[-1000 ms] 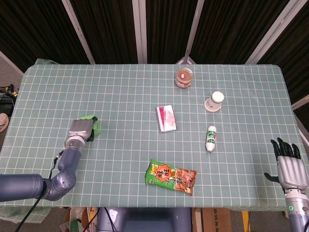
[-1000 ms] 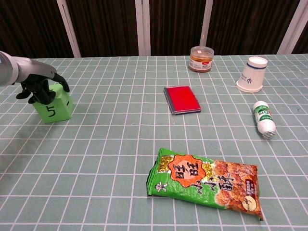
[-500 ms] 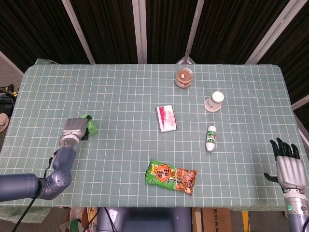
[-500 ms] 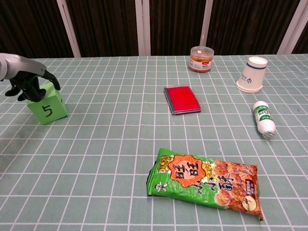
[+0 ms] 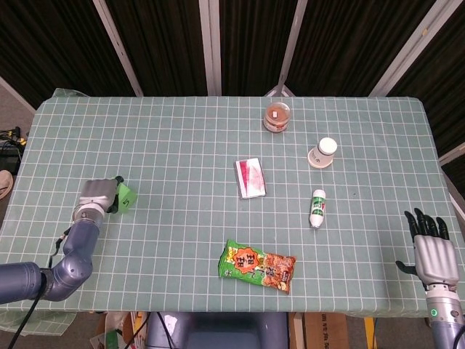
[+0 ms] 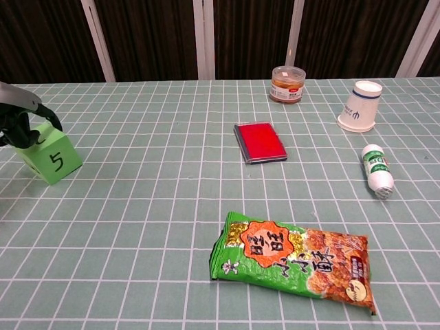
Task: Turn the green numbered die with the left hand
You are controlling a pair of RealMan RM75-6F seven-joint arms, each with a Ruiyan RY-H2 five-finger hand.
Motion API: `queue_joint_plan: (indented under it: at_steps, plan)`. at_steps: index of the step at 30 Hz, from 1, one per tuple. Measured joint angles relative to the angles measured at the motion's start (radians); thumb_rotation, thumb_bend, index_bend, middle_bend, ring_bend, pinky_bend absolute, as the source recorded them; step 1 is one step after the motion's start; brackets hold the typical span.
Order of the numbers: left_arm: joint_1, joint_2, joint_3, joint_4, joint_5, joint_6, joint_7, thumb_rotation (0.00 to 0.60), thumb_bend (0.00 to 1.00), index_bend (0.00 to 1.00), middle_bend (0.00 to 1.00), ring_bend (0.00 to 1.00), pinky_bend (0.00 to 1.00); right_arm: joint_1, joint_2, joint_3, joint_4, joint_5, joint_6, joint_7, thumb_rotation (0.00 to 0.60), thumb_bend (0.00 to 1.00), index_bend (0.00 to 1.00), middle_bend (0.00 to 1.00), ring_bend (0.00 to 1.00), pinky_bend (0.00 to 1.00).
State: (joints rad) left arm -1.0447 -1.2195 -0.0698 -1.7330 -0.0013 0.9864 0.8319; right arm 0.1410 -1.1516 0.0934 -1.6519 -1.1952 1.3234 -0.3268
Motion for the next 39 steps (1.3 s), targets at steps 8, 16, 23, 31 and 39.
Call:
queue_joint_plan:
  at_steps: [8, 16, 23, 31, 39]
  plan:
    - [0.022, 0.041, 0.029, -0.012, 0.027, -0.023, -0.012, 0.6, 0.9, 0.16, 0.85, 0.7, 0.77, 0.002, -0.004, -0.002, -0.001, 0.004, -0.001, -0.01, 0.6, 0.08, 0.09, 0.03, 0.09, 0.04]
    - [0.042, 0.062, 0.056, -0.012, 0.057, -0.044, -0.027, 0.6, 0.9, 0.16, 0.85, 0.7, 0.77, 0.002, -0.004, -0.002, -0.004, 0.007, 0.002, -0.016, 0.6, 0.08, 0.09, 0.03, 0.09, 0.04]
    - [0.056, 0.079, 0.086, -0.025, 0.089, -0.058, -0.031, 0.6, 0.9, 0.16, 0.85, 0.7, 0.77, 0.002, -0.005, -0.001, -0.005, 0.012, 0.002, -0.021, 0.6, 0.08, 0.09, 0.03, 0.09, 0.04]
    - [0.081, 0.114, 0.114, -0.061, 0.154, -0.076, -0.06, 0.6, 0.89, 0.15, 0.85, 0.7, 0.77, 0.002, -0.005, 0.0, -0.009, 0.017, 0.006, -0.024, 0.6, 0.08, 0.1, 0.03, 0.09, 0.04]
    - [0.113, 0.163, 0.151, -0.121, 0.24, -0.047, -0.082, 0.6, 0.89, 0.15, 0.85, 0.7, 0.77, 0.002, -0.005, -0.001, -0.012, 0.021, 0.006, -0.03, 0.6, 0.08, 0.1, 0.03, 0.09, 0.04]
